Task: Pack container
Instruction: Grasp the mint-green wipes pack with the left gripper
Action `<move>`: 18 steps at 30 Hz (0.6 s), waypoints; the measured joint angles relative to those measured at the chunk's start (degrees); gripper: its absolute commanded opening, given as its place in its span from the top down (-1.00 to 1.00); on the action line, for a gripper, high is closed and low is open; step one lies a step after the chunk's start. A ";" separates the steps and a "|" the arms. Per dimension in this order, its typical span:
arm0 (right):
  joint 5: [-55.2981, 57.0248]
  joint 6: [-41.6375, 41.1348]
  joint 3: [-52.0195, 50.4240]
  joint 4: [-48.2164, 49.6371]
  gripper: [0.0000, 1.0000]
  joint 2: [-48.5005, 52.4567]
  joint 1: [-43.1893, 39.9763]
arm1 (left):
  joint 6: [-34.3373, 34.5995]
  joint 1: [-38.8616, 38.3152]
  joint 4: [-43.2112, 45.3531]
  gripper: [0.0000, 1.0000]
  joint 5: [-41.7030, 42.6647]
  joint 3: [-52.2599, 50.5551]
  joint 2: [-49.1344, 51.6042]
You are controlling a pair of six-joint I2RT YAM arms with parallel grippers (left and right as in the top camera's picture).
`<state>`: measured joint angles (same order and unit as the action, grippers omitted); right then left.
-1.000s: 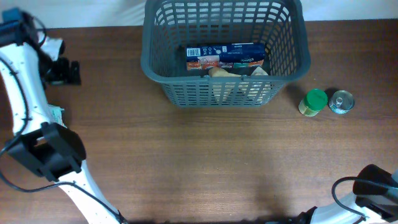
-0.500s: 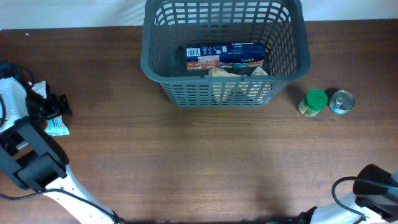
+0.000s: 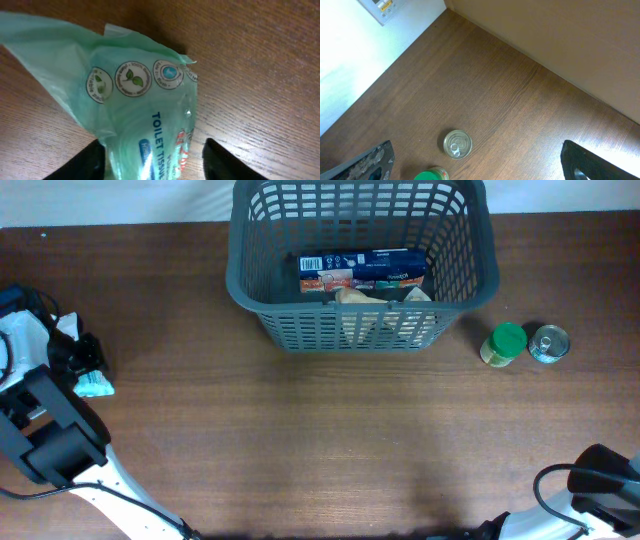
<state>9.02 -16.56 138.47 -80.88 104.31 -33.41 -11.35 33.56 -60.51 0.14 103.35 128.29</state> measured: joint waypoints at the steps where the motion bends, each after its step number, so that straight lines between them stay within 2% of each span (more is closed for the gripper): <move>1: 0.00 0.00 0.00 0.02 -0.97 0.00 0.00 | 0.02 0.00 0.11 -0.02 -0.22 0.00 0.00; 8: 0.00 0.04 0.00 0.02 -0.97 0.00 0.00 | 0.02 0.00 0.48 -0.03 -5.31 -0.13 0.24; 14: 0.00 0.02 0.00 0.02 -0.97 0.00 0.00 | 0.02 0.00 1.36 -0.02 -6.19 -1.16 1.55; 15: 0.00 0.04 0.00 0.02 -0.97 0.00 0.00 | 0.02 0.00 1.44 0.04 -6.16 -1.22 1.79; 17: 0.00 0.02 0.00 0.02 -0.98 0.00 0.00 | 0.04 0.00 1.49 0.61 -6.10 -1.44 2.05; 18: 0.00 0.09 0.00 0.02 -0.98 0.00 0.00 | -0.11 0.00 1.46 0.97 -5.97 -1.53 2.10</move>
<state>9.02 -16.47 138.47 -80.86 104.31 -33.41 -11.46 33.56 -59.05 -5.82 101.82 130.39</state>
